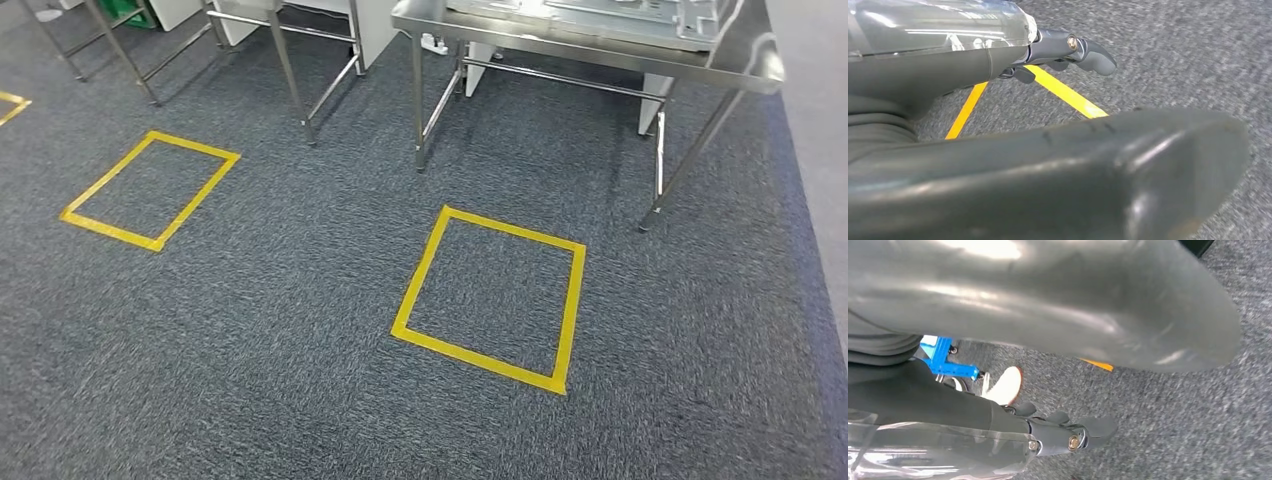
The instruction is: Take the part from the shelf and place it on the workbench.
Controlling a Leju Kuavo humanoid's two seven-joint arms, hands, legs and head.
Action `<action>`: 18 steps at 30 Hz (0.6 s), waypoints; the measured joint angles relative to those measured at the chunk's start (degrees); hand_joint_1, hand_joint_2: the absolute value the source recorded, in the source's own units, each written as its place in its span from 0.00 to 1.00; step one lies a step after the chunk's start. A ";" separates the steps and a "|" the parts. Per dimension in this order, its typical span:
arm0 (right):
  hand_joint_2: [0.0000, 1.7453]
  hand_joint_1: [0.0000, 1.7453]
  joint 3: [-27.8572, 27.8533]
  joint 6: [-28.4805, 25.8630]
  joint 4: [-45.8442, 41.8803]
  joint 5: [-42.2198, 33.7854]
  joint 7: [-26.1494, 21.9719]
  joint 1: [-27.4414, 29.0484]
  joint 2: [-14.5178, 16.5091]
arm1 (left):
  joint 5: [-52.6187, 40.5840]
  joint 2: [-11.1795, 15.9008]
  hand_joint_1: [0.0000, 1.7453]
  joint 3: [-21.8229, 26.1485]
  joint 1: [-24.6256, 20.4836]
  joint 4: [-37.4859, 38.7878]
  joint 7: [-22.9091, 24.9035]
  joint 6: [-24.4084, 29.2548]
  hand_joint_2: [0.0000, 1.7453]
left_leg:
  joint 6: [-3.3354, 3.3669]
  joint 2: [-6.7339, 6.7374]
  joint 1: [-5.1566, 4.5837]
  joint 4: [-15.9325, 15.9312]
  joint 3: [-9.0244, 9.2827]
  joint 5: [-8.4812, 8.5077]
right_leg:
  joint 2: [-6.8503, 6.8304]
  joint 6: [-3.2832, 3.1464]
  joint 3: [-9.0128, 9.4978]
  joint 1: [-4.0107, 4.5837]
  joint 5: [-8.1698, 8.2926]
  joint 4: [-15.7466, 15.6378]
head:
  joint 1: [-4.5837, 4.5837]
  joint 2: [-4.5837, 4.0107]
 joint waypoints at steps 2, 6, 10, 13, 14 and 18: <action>0.00 0.00 -0.23 -0.08 0.03 -0.70 0.08 -0.04 0.21 | -0.11 0.17 0.00 -0.61 -0.21 -0.01 -0.24 0.00 0.00 | 0.56 1.93 -0.17 -7.27 3.76 2.63 | -1.11 0.59 0.38 0.29 -0.38 0.15 | 0.01 0.00; 0.00 0.00 -1.07 -0.33 0.14 -1.81 -0.30 -0.64 0.77 | -0.20 0.91 0.00 -1.60 -0.33 0.00 -1.96 -0.67 0.00 | 2.08 1.20 -0.39 -9.52 4.41 3.21 | -2.38 2.00 0.97 0.40 -0.86 0.29 | 0.03 0.00; 0.00 0.00 -1.60 -0.33 0.27 -2.20 -1.70 -0.67 1.38 | -0.47 1.47 0.00 -2.45 -0.85 0.00 -3.78 -1.47 0.00 | 3.16 -1.00 -0.18 -9.90 4.27 3.91 | 2.86 2.81 -3.28 0.01 -6.77 9.76 | 0.03 0.00; 0.00 0.00 -1.87 -0.29 0.35 -2.34 -2.41 -0.50 1.70 | -0.72 1.78 0.00 -2.75 -0.99 0.00 -4.24 -1.84 0.00 | 3.25 -3.06 -0.41 -9.76 4.12 3.97 | 3.89 2.64 -6.86 0.04 -8.07 16.33 | 0.03 0.00; 0.00 0.00 -1.92 -0.28 0.35 -2.39 -2.51 -0.47 1.76 | -0.74 1.90 0.00 -2.84 -0.99 0.00 -4.24 -1.95 0.00 | 3.23 -3.86 -0.45 -9.70 4.18 3.96 | 4.13 2.44 -6.14 0.05 -6.21 14.35 | 0.03 0.00; 0.00 0.00 -2.16 -0.29 0.35 -2.48 -2.52 -0.56 1.86 | -0.77 2.16 0.00 -3.26 -1.26 -0.01 -4.08 -2.20 0.00 | 2.53 -6.53 -0.42 -9.45 4.02 3.91 | 8.27 1.27 -0.87 0.21 0.03 1.47 | 0.03 0.00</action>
